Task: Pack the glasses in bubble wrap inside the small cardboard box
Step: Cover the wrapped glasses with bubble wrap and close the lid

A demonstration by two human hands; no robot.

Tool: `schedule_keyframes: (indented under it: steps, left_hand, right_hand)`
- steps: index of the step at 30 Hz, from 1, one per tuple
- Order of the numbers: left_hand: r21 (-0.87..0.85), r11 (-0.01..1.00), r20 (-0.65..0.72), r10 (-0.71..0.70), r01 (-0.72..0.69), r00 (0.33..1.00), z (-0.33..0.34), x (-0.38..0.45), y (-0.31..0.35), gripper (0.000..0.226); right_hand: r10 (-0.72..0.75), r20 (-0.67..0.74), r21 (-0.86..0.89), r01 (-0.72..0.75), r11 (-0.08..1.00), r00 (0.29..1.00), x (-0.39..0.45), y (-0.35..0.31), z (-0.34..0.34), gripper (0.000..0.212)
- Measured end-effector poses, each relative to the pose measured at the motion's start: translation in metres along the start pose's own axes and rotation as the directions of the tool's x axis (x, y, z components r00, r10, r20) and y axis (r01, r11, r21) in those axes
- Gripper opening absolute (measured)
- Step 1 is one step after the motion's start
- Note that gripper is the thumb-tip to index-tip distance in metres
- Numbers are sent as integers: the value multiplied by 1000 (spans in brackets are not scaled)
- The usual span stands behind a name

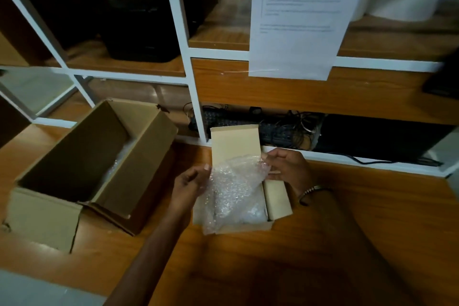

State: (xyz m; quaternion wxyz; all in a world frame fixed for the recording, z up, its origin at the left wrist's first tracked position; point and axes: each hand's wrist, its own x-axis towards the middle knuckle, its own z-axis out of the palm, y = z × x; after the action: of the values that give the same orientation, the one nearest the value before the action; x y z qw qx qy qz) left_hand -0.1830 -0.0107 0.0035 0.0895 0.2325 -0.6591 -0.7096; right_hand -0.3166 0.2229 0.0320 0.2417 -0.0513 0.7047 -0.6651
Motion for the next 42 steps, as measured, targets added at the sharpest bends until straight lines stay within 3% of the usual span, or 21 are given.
schedule_keyframes:
  steps: [4, 7, 9, 12, 14, 15, 17, 19, 22, 24, 27, 30, 32, 34, 36, 38, 40, 42]
  left_hand:
    - [-6, 1000, -24, 21, -22, 999, 16, -15, -8, 32]
    - [0, 1000, -29, 26, -26, 999, 25, -24, -9, 33]
    - [22, 999, -26, 38, -37, 999, 29, -26, -7, 34]
    - [36, 997, -54, 72, -70, 996, 33, -24, 1, 34]
    - [21, 994, -90, 105, -103, 990, 33, -22, 9, 33]
    - [20, 993, -105, 119, -118, 987, 32, -20, 12, 33]
    - [29, 991, -117, 134, -132, 984, 32, -19, 17, 33]
    - [15, 988, -113, 153, -152, 982, 33, -21, 20, 33]
    - [51, 983, -102, 183, -178, 978, 28, -24, 24, 40]
    - [99, 981, -23, 171, -168, 985, 17, -25, 28, 43]
    - [280, 955, 107, 66, -94, 992, 5, -25, 41, 70]
    - [388, 915, 246, 15, -113, 969, 13, -21, 50, 98]
    - [407, 899, 319, 27, -163, 947, 19, -16, 51, 82]
    - [362, 908, 371, 70, -213, 926, 23, -14, 51, 44]
    - [306, 926, 363, 100, -220, 926, 22, -14, 50, 26]
    - [255, 949, 312, 100, -184, 945, 19, -13, 50, 30]
    - [168, 978, 299, 69, -124, 952, 13, -12, 49, 39]
    - [45, 998, 293, 23, -38, 956, 8, -11, 54, 40]
  right_hand:
    - [21, 118, -68, -14, 998, 993, -4, 11, -3, 15]
    - [-47, 286, -264, 126, 956, 957, -2, 13, -6, 48]
    - [-117, 310, -380, 236, 895, 943, 3, 9, -6, 60]
    - [-322, 195, -357, 373, 856, 926, 13, 0, -1, 37]
    - [-363, 103, -285, 377, 881, 926, 13, -6, 6, 25]
    - [-328, 92, -284, 340, 896, 940, 13, -7, 8, 30]
    - [-131, 210, -362, 202, 910, 969, 13, -6, 12, 41]
    - [53, 341, -401, 94, 911, 939, 13, 2, 16, 47]
    - [23, 377, -207, 60, 977, 926, 17, 8, 19, 29]
    - [-27, 392, -127, 83, 988, 919, 19, 3, 18, 15]
    - [-43, 482, -176, 145, 974, 875, 20, -16, 12, 13]
    - [-4, 587, -265, 197, 944, 810, 16, -39, 15, 9]
    - [-14, 589, -284, 223, 933, 808, 14, -49, 17, 11]
    - [-82, 495, -281, 249, 927, 865, 15, -58, 18, 12]
    - [-141, 390, -296, 269, 917, 910, 17, -63, 17, 14]
    - [-160, 338, -332, 277, 901, 927, 17, -64, 19, 24]
    - [-163, 310, -373, 278, 885, 937, 20, -60, 22, 57]
    - [-69, 296, -349, 174, 921, 953, 23, -53, 25, 94]
